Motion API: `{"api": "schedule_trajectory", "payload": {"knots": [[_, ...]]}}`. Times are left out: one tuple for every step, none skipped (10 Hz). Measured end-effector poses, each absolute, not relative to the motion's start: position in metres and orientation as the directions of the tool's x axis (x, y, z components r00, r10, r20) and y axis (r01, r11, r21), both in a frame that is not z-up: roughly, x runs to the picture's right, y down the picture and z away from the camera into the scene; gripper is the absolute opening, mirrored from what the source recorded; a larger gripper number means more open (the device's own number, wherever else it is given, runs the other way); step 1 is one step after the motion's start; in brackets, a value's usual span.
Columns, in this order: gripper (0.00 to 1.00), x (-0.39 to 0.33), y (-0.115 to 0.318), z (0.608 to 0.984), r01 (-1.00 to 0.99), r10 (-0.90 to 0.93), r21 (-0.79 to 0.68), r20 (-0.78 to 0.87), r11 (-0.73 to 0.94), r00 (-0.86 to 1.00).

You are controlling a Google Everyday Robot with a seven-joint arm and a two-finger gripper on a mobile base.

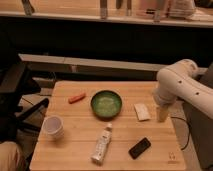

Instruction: Place the pepper in the ceramic bowl

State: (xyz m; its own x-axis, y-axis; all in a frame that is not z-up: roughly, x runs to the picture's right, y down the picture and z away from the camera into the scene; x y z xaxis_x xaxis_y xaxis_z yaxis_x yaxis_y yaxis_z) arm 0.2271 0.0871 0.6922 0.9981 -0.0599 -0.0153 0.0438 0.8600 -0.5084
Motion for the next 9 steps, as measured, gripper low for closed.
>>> {"api": "schedule_trajectory", "payload": {"knots": [[0.80, 0.212, 0.082, 0.695, 0.073, -0.088, -0.499, -0.005, 0.863, 0.996], [0.80, 0.206, 0.080, 0.696, 0.087, -0.101, -0.496, -0.002, 0.864, 0.995], [0.80, 0.203, 0.078, 0.696, 0.097, -0.111, -0.491, 0.002, 0.866, 0.994], [0.80, 0.201, 0.074, 0.697, 0.115, -0.128, -0.485, 0.007, 0.867, 0.992], [0.80, 0.192, 0.070, 0.700, 0.135, -0.145, -0.479, 0.017, 0.867, 0.989], [0.80, 0.176, 0.065, 0.703, 0.164, -0.170, -0.472, 0.031, 0.866, 0.985], [0.80, 0.163, 0.062, 0.705, 0.181, -0.184, -0.467, 0.039, 0.866, 0.982], [0.80, 0.150, 0.058, 0.706, 0.203, -0.204, -0.461, 0.047, 0.864, 0.978], [0.80, 0.140, 0.054, 0.708, 0.223, -0.222, -0.455, 0.056, 0.862, 0.973]]}}
